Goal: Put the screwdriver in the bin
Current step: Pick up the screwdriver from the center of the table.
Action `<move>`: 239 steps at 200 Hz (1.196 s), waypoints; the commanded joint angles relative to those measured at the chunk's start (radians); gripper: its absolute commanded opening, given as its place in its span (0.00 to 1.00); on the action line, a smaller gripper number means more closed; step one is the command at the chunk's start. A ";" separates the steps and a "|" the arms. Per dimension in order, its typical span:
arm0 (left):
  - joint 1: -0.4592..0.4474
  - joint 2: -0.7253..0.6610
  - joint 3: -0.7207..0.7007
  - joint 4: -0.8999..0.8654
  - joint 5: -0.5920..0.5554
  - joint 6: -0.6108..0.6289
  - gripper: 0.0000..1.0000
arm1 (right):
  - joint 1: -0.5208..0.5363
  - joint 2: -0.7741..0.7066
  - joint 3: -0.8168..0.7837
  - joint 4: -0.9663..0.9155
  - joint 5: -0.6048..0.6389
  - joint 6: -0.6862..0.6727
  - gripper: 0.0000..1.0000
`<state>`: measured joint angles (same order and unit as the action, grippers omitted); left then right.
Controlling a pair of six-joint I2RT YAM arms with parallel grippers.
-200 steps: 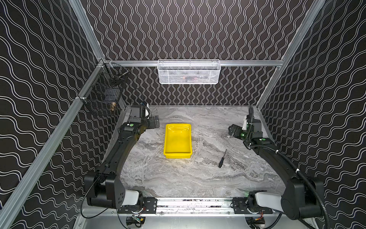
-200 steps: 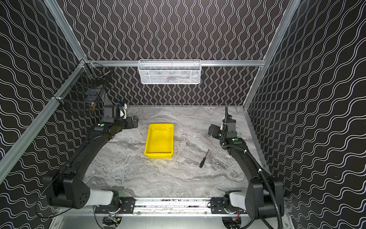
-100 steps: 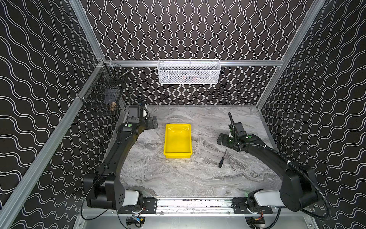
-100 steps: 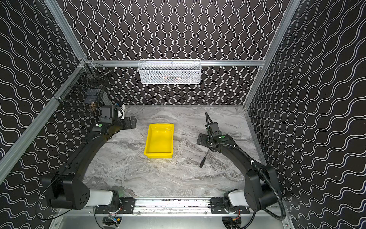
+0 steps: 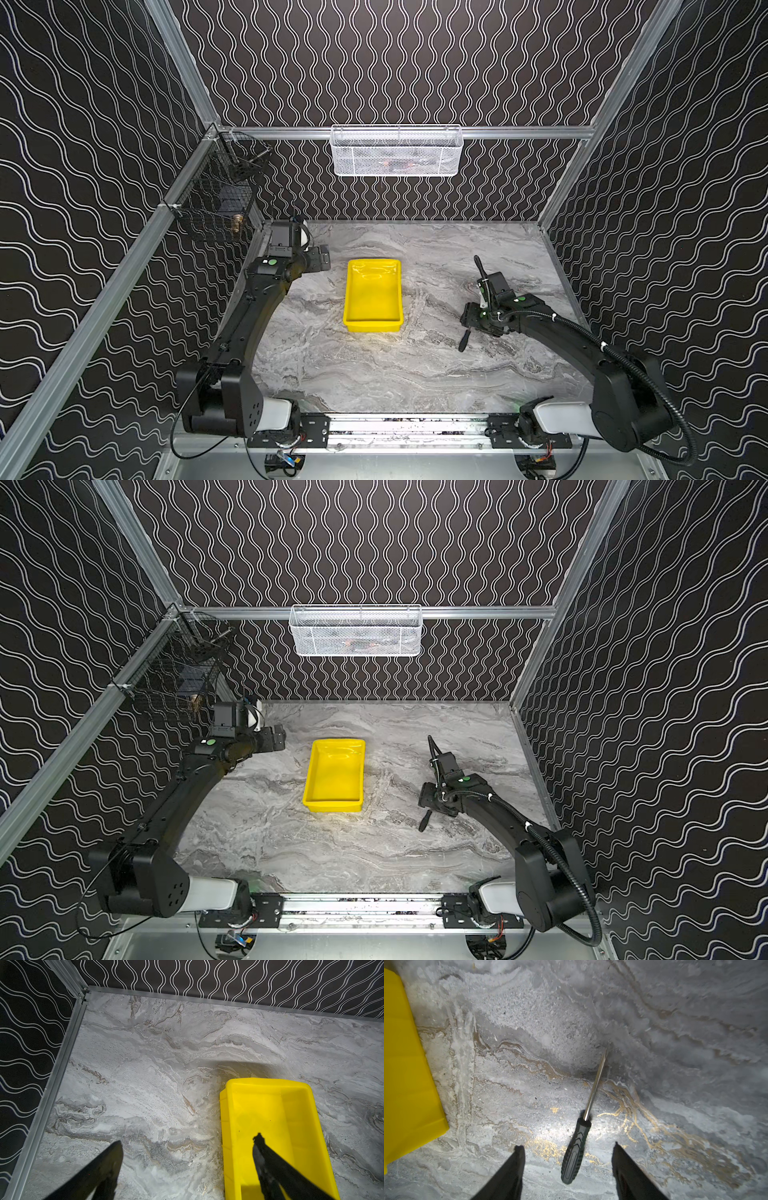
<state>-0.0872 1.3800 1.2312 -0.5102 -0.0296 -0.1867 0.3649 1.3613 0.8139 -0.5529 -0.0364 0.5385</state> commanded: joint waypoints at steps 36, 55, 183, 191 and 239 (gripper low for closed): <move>0.001 -0.005 0.003 -0.007 -0.036 0.008 0.99 | 0.006 0.065 0.010 -0.018 -0.016 -0.028 0.56; 0.002 -0.006 0.005 -0.012 -0.044 0.012 0.99 | 0.007 0.076 0.001 -0.025 -0.016 -0.035 0.55; 0.002 0.007 0.014 -0.029 -0.062 0.021 0.99 | 0.025 0.223 0.052 -0.027 0.013 -0.068 0.32; 0.001 0.011 0.019 -0.035 -0.065 0.020 0.99 | 0.029 0.231 0.059 -0.029 0.024 -0.069 0.31; 0.001 0.002 0.016 -0.034 -0.073 0.024 0.99 | 0.054 0.283 0.092 -0.047 0.069 -0.080 0.28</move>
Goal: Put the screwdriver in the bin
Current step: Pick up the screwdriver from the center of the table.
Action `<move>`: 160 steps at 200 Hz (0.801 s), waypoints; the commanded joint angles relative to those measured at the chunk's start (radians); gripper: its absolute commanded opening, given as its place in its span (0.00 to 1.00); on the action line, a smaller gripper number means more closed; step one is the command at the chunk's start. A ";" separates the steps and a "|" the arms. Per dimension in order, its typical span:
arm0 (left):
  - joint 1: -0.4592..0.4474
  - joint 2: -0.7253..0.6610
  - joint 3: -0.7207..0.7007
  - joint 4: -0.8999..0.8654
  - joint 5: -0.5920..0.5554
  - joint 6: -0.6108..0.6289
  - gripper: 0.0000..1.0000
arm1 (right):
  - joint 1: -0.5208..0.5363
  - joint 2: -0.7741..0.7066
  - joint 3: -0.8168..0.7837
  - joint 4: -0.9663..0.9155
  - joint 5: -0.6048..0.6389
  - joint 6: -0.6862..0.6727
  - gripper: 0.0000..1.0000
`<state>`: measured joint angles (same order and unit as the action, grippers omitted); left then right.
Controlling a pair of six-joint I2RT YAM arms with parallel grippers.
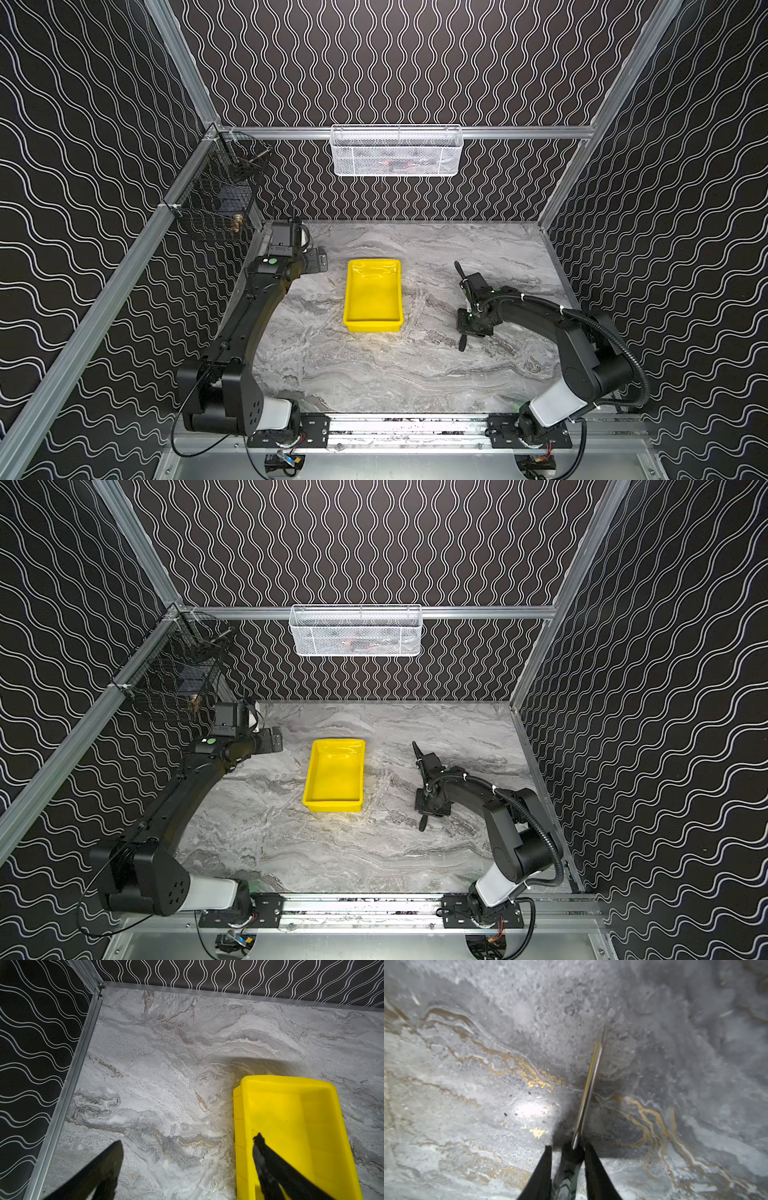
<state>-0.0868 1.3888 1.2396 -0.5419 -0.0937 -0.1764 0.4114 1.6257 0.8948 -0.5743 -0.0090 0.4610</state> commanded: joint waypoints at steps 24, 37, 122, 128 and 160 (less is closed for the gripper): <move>0.001 -0.009 0.004 -0.001 -0.012 0.014 0.99 | 0.020 0.045 0.023 -0.033 0.051 -0.009 0.25; 0.000 -0.009 0.009 -0.005 -0.016 0.015 0.99 | 0.048 0.054 0.031 -0.040 0.078 -0.009 0.24; 0.001 -0.014 0.007 -0.003 -0.014 0.013 0.99 | 0.078 0.051 0.061 -0.035 0.096 -0.028 0.00; 0.001 -0.014 0.008 -0.003 -0.015 0.014 0.99 | 0.078 0.045 0.063 -0.034 0.100 -0.030 0.00; 0.001 -0.019 0.002 0.001 -0.017 0.015 0.99 | 0.078 0.020 0.091 -0.043 0.098 -0.054 0.00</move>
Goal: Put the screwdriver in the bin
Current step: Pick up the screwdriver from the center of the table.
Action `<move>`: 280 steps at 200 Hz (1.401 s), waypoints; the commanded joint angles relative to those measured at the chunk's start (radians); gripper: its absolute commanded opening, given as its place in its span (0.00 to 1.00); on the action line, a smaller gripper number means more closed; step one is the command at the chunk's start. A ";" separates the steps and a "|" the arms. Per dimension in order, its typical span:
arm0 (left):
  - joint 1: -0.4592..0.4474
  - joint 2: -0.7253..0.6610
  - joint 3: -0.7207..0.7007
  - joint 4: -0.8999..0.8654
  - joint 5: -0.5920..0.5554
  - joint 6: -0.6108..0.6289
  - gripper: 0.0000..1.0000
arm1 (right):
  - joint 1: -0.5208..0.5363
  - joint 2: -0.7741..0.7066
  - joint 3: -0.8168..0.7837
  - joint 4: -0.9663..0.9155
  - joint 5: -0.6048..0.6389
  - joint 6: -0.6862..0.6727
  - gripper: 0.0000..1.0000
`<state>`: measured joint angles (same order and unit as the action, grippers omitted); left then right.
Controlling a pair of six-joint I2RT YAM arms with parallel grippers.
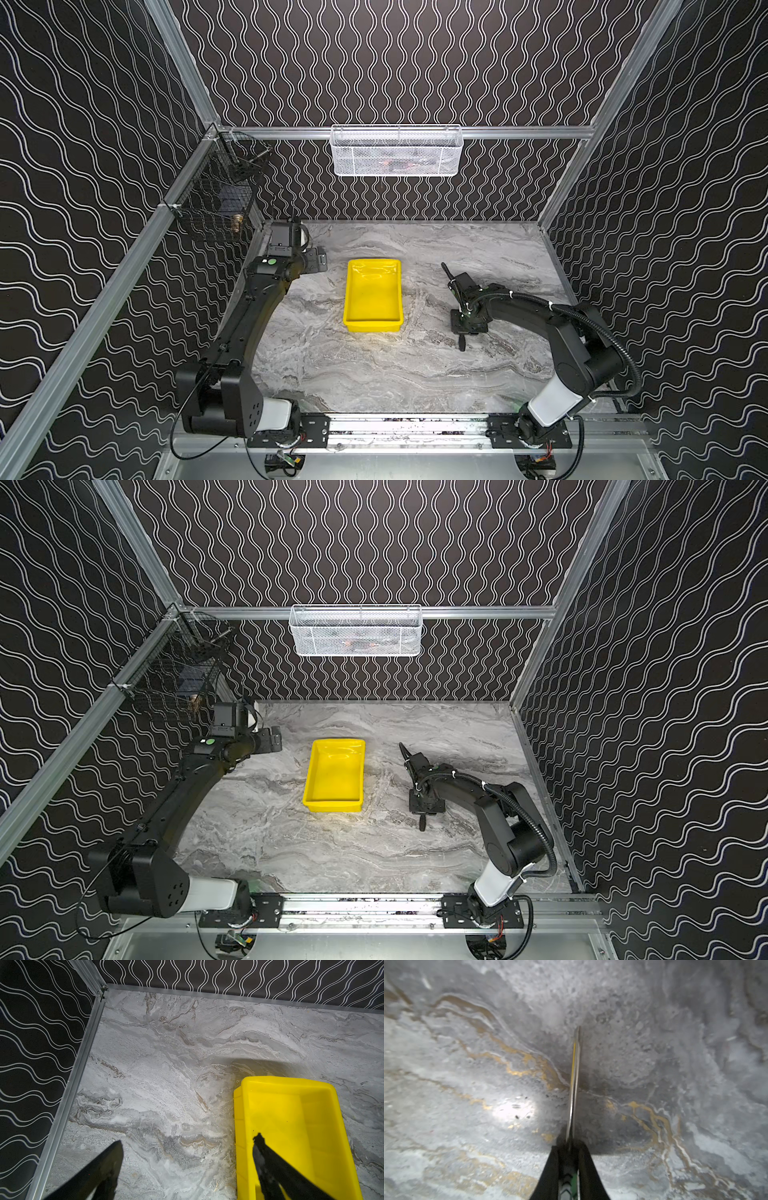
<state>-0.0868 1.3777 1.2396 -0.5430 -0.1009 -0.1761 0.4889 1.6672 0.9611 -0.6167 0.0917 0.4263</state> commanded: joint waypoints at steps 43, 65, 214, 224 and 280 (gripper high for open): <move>0.002 -0.009 0.001 0.000 -0.011 0.016 0.99 | -0.001 -0.049 0.086 -0.030 0.009 -0.063 0.00; 0.001 -0.009 0.005 -0.005 -0.017 0.015 0.99 | -0.001 -0.060 0.111 -0.046 0.015 -0.087 0.00; 0.001 -0.020 0.003 -0.009 -0.036 0.013 0.99 | 0.002 -0.047 0.399 -0.127 -0.045 -0.163 0.00; 0.001 -0.018 0.003 -0.010 -0.037 0.012 0.99 | 0.006 -0.030 0.429 -0.125 -0.064 -0.158 0.00; 0.001 -0.018 0.007 -0.012 -0.042 0.016 0.99 | 0.086 0.101 0.616 -0.120 -0.084 -0.145 0.00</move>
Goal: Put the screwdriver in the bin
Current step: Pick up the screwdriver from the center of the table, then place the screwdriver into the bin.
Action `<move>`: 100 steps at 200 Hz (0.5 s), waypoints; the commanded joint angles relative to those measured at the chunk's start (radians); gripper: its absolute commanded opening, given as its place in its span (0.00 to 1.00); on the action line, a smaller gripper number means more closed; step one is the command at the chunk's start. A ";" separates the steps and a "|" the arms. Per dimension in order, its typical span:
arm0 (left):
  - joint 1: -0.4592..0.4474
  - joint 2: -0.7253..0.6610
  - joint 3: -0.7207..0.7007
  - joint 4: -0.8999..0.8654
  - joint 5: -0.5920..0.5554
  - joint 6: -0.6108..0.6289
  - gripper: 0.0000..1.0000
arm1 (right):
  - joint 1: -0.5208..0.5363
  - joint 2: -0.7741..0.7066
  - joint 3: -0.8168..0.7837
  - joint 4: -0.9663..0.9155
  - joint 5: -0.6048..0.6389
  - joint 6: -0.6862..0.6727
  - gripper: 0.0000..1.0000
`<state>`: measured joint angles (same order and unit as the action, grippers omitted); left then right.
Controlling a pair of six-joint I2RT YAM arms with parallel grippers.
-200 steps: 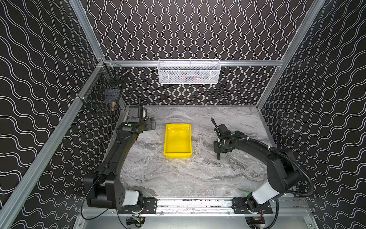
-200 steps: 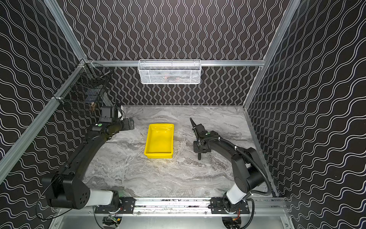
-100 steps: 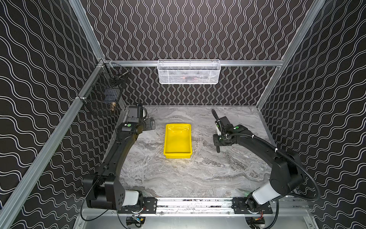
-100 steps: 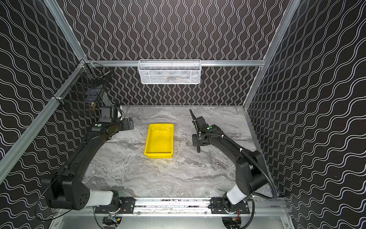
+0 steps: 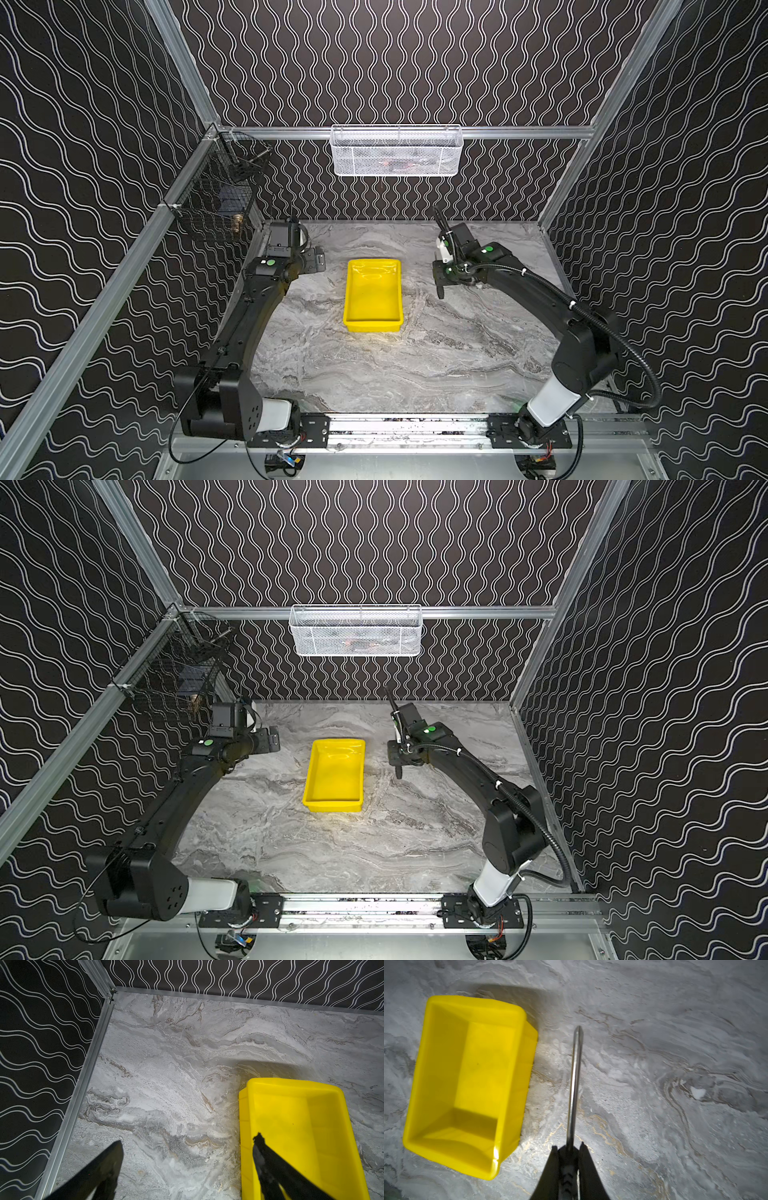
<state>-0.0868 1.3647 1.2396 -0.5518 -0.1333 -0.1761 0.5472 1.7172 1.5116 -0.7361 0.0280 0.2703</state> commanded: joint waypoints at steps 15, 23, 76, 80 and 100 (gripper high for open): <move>0.001 -0.004 0.009 -0.008 -0.012 0.017 0.99 | 0.050 0.095 0.110 0.001 -0.023 0.014 0.00; 0.001 -0.005 0.006 -0.004 -0.011 0.015 0.99 | 0.059 0.118 0.130 0.006 -0.031 0.019 0.00; 0.001 -0.008 0.003 0.000 -0.009 0.017 0.99 | 0.134 0.289 0.278 0.034 -0.072 0.053 0.00; 0.001 -0.009 0.004 -0.001 -0.011 0.018 0.99 | 0.139 0.302 0.289 0.032 -0.074 0.057 0.00; 0.001 -0.003 0.015 -0.014 -0.017 0.021 0.99 | 0.158 0.355 0.343 0.025 -0.067 0.073 0.00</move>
<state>-0.0868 1.3640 1.2407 -0.5560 -0.1421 -0.1757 0.6903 2.0293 1.8050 -0.7204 -0.0280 0.3077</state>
